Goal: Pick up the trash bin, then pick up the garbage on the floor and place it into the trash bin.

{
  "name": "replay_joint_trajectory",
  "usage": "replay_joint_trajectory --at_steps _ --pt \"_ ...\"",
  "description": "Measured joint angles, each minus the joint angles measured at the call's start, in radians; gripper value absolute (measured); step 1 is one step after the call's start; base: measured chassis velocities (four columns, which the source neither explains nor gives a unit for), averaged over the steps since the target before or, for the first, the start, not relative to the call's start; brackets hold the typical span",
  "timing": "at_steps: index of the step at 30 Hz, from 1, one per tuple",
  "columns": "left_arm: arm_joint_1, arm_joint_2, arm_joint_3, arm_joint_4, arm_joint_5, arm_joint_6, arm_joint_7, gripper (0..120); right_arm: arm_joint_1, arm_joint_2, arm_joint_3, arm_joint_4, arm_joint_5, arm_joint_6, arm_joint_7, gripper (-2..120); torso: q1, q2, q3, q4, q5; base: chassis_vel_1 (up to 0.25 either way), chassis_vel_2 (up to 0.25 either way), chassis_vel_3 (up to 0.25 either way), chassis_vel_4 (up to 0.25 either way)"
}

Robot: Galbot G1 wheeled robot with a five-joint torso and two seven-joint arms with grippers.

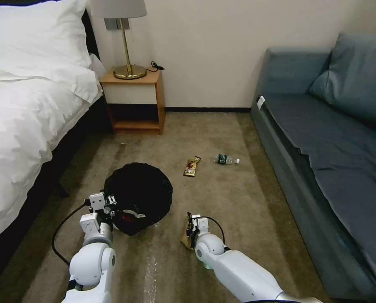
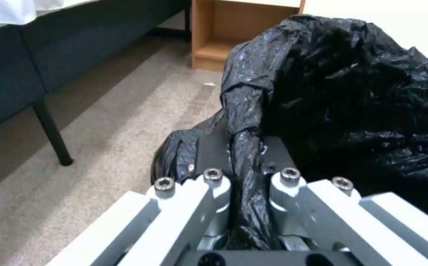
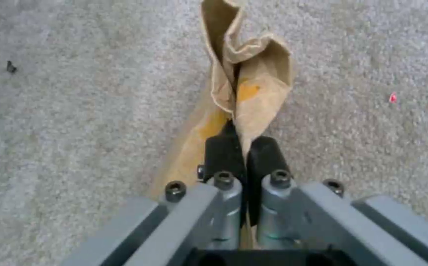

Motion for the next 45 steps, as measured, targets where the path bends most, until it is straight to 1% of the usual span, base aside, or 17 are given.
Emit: replay_joint_trajectory --at_steps 16,21,23,24,25,26,28,29,31,32,34,35,37,38,39,40,45 --pt "0.003 0.003 -0.006 0.004 -0.006 -0.006 0.002 4 0.003 -0.002 0.016 -0.006 -0.042 0.031 -0.005 0 0.000 0.000 0.000 0.0000 0.0000 0.000 0.000 0.000 0.000" --pt "-0.005 0.006 -0.007 0.013 -0.012 -0.007 0.003 4 0.007 -0.012 0.059 0.036 -0.063 0.044 0.000 0 0.000 0.000 0.000 0.0000 0.0000 0.000 0.000 0.000 0.000" --pt "-0.026 0.007 -0.007 0.029 -0.021 -0.007 0.004 4 0.016 -0.029 0.094 0.113 -0.085 0.055 0.015 0 0.000 0.000 0.000 -0.0001 0.0001 0.000 0.000 0.000 0.000" --pt "-0.026 0.007 -0.007 0.029 -0.021 -0.007 0.004 4 0.016 -0.029 0.094 0.113 -0.085 0.055 0.015 0 0.000 0.000 0.000 -0.0001 0.0001 0.000 0.000 0.000 0.000" --pt "-0.036 0.010 -0.007 0.036 -0.026 -0.007 0.005 4 0.023 -0.042 0.115 0.168 -0.108 0.063 0.024 0 0.000 0.000 0.000 0.0000 0.0001 0.000 0.000 0.000 0.000" --pt "-0.036 0.010 -0.007 0.036 -0.026 -0.007 0.005 4 0.023 -0.042 0.115 0.168 -0.108 0.063 0.024 0 0.000 0.000 0.000 0.0000 0.0001 0.000 0.000 0.000 0.000" --pt "-0.045 0.014 -0.008 0.042 -0.030 -0.007 0.007 4 0.033 -0.063 0.147 0.265 -0.142 0.073 0.028 0 0.000 0.000 0.000 -0.0001 0.0000 0.000 0.000 0.000 0.000" --pt "-0.045 0.014 -0.008 0.042 -0.030 -0.007 0.007 4 0.033 -0.063 0.147 0.265 -0.142 0.073 0.028 0 0.000 0.000 0.000 -0.0001 0.0000 0.000 0.000 0.000 0.000" --pt "-0.054 0.016 -0.008 0.048 -0.031 -0.005 0.010 4 0.045 -0.076 0.168 0.349 -0.157 0.074 0.035 0 0.000 0.000 0.000 0.0000 0.0000 0.000 0.000 0.000 0.000" --pt "-0.054 0.016 -0.008 0.048 -0.031 -0.005 0.010 4 0.045 -0.076 0.168 0.349 -0.157 0.074 0.035 0 0.000 0.000 0.000 0.0000 0.0000 0.000 0.000 0.000 0.000" --pt "-0.061 0.017 -0.005 0.053 -0.031 -0.003 0.011 4 0.057 -0.078 0.174 0.403 -0.167 0.074 0.039 0 0.000 0.000 0.000 -0.0001 0.0001 0.000 0.000 0.000 0.000" --pt "-0.061 0.017 -0.005 0.053 -0.031 -0.003 0.011 4 0.057 -0.078 0.174 0.403 -0.167 0.074 0.039 0 0.000 0.000 0.000 -0.0001 0.0001 0.000 0.000 0.000 0.000" --pt "-0.066 0.018 0.002 0.058 -0.031 -0.002 0.011 4 0.080 -0.073 0.169 0.469 -0.173 0.072 0.045 0 0.000 0.000 0.000 -0.0001 0.0000 0.000 0.000 0.000 0.000" --pt "-0.066 0.018 0.002 0.058 -0.031 -0.002 0.011 4 0.080 -0.073 0.169 0.469 -0.173 0.072 0.045 0 0.000 0.000 0.000 -0.0001 0.0000 0.000 0.000 0.000 0.000" --pt "-0.069 0.019 0.009 0.060 -0.030 0.000 0.012 4 0.095 -0.067 0.158 0.514 -0.169 0.065 0.054 0 0.000 0.000 0.000 0.0001 0.0000 0.000 0.000 0.000 0.000" --pt "-0.069 0.019 0.009 0.060 -0.030 0.000 0.012 4 0.095 -0.067 0.158 0.514 -0.169 0.065 0.054 0 0.000 0.000 0.000 0.0001 0.0000 0.000 0.000 0.000 0.000" --pt "-0.082 0.015 0.024 0.063 -0.022 0.005 0.010 4 0.121 -0.056 0.100 0.662 -0.146 0.039 0.070 0 0.000 0.000 0.000 0.0000 0.0000 0.000 0.000 0.000 0.000"
